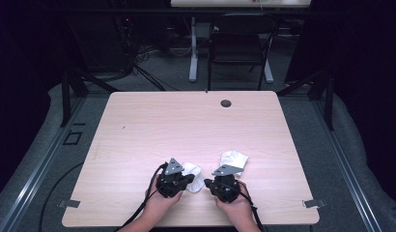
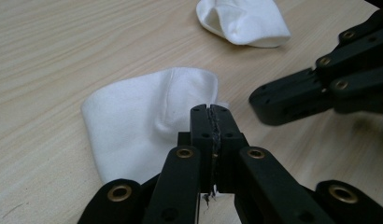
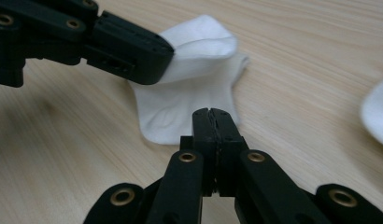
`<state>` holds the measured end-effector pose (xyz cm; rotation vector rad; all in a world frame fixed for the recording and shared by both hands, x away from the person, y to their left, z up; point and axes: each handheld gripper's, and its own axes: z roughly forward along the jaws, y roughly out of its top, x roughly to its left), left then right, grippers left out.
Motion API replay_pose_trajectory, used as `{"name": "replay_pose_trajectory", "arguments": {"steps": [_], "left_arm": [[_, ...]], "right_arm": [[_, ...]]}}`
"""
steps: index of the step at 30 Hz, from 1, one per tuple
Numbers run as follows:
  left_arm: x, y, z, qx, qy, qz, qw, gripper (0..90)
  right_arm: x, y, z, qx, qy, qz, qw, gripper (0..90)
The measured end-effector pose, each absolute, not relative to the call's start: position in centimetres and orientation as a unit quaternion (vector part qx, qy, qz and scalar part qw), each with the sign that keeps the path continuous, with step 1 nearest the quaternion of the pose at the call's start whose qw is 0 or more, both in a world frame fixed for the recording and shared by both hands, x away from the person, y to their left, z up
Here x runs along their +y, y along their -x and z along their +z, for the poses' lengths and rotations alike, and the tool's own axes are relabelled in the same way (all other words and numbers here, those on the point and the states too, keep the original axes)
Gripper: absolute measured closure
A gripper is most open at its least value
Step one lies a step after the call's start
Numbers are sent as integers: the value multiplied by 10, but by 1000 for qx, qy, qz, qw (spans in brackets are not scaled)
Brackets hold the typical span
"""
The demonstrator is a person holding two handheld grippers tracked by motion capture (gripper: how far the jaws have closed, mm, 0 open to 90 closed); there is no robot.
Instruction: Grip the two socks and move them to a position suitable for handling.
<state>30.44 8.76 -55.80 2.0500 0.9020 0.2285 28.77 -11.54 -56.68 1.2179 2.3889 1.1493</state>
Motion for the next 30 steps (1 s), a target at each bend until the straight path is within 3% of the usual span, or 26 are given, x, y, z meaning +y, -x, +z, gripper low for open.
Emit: {"name": "replay_pose_trajectory", "arguments": {"steps": [9, 22, 30], "left_arm": [[95, -305, -553, 365, -817, 94, 436, 890], [137, -309, -541, 393, -799, 124, 438, 883], [166, -309, -552, 419, -802, 134, 405, 877]], "right_arm": [[-93, -294, -579, 837, -390, 366, 116, 900], [-99, -291, -578, 841, -387, 362, 106, 900], [-108, -292, -576, 843, -394, 354, 98, 900]]}}
